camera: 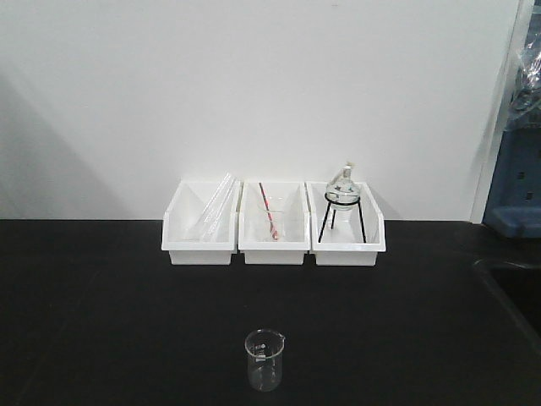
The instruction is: Pick beaker and place in left cabinet
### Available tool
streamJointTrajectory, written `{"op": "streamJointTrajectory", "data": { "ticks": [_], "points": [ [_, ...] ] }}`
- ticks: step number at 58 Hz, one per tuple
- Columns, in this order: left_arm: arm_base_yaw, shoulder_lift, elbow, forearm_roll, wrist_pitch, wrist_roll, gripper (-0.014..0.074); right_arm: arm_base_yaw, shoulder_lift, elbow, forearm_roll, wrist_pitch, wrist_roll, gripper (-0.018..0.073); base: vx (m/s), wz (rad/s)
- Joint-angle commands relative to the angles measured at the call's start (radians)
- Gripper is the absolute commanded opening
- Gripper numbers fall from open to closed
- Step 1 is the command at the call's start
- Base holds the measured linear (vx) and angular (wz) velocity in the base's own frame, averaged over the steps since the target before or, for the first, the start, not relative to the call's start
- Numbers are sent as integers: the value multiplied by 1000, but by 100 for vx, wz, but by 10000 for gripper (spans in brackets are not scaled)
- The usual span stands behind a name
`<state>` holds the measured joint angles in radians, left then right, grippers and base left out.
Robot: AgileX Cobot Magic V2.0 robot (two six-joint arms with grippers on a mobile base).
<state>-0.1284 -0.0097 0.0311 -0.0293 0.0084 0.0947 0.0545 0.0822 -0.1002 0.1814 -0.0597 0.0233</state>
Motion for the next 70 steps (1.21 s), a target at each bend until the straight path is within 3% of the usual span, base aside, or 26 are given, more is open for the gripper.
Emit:
{"op": "streamJointTrajectory", "data": {
  "ticks": [1,19,23,33,43,52,60,70],
  "points": [
    [-1,-19,16,-7,-83,-3,1,-4,78,-42,2,-68,-2,176,0,0],
    [-1,-19,16,-7,-83,-3,1,-4,283,-41,-2,-133,-23,411,0,0],
    [-1,-19,16,-7,-83,-3,1,-3,333,-41,-15,-196,-78,449,0,0],
    [-1,-19,16,-7,-83,-3,1,-3,486,-69,-181,-314,-100,532,0,0],
    [-1,-19,16,-7,-83,-3,1,-3,691,-172,-422,-382,18,545,0,0],
    [-1,-19,16,-7,-83,-3,1,-3,899,-248,-649,-550,167,545,0,0],
    [-1,-19,16,-7,-83,-3,1,-3,1091,-294,-829,-714,216,545,0,0],
    [-1,-19,16,-7,-83,-3,1,-3,1312,-361,-875,-851,242,545,0,0]
  ]
}}
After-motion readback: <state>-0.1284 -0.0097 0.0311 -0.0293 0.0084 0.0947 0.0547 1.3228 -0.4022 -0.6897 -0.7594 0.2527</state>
